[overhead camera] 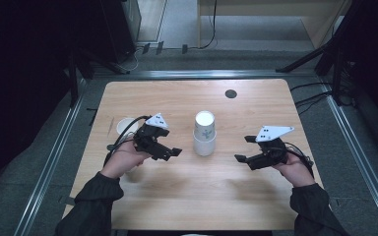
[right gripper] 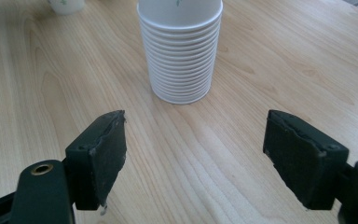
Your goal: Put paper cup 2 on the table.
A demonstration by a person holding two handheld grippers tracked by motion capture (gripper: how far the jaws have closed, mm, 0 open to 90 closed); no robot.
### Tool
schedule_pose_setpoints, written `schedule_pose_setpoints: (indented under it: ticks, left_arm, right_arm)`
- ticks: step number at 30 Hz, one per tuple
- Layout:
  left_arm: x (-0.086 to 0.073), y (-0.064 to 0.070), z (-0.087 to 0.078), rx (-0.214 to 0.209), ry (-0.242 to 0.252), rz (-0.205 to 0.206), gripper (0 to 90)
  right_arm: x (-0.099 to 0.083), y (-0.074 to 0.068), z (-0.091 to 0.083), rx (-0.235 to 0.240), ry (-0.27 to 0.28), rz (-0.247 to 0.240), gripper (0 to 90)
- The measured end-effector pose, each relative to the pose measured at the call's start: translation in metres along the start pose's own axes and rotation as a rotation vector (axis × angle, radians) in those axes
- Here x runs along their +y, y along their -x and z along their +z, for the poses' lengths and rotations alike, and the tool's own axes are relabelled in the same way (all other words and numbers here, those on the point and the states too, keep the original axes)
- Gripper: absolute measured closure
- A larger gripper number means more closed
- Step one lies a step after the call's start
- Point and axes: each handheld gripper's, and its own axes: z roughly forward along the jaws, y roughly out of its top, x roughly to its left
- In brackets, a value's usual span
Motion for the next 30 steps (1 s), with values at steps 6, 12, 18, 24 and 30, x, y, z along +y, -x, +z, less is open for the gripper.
schedule_pose_setpoints:
  ticks: [6,12,18,24,30]
  left_arm:
    - [0.004,0.011,0.014,0.026,-0.025,0.032,13.1]
    - [0.008,0.019,0.025,0.002,-0.025,0.018,13.2]
    - [0.007,0.026,0.036,-0.006,-0.005,-0.009,13.6]
    - [0.002,0.035,0.051,0.0,-0.015,0.007,13.6]
    - [-0.003,0.042,0.061,0.008,-0.012,0.045,13.1]
  right_arm:
    - [-0.001,-0.003,0.001,0.001,-0.012,0.0,21.3]
    - [-0.003,-0.007,0.003,0.006,-0.023,-0.001,20.9]
    - [-0.004,-0.011,0.007,0.022,-0.021,0.024,20.5]
    - [-0.004,-0.016,0.013,0.037,-0.038,0.018,20.5]
    - [-0.006,-0.02,0.017,0.044,-0.053,-0.001,20.4]
